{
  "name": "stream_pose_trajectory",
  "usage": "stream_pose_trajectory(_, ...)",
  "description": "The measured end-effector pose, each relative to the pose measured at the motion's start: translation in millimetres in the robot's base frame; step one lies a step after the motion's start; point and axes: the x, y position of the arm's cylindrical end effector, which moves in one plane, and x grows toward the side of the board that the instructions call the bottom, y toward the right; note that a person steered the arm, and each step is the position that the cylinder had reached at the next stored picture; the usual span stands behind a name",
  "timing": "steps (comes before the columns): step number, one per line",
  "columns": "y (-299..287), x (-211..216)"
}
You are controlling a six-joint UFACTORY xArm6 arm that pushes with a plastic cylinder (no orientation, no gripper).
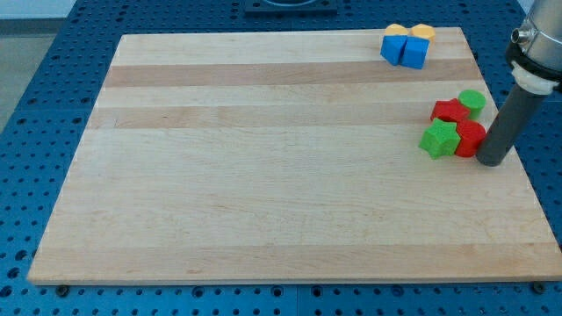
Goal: Move the red star to the bottom left of the green circle
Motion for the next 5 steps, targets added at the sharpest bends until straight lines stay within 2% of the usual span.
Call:
stream_pose_trajectory(3, 2, -3)
stream_pose_trajectory(5, 66, -10)
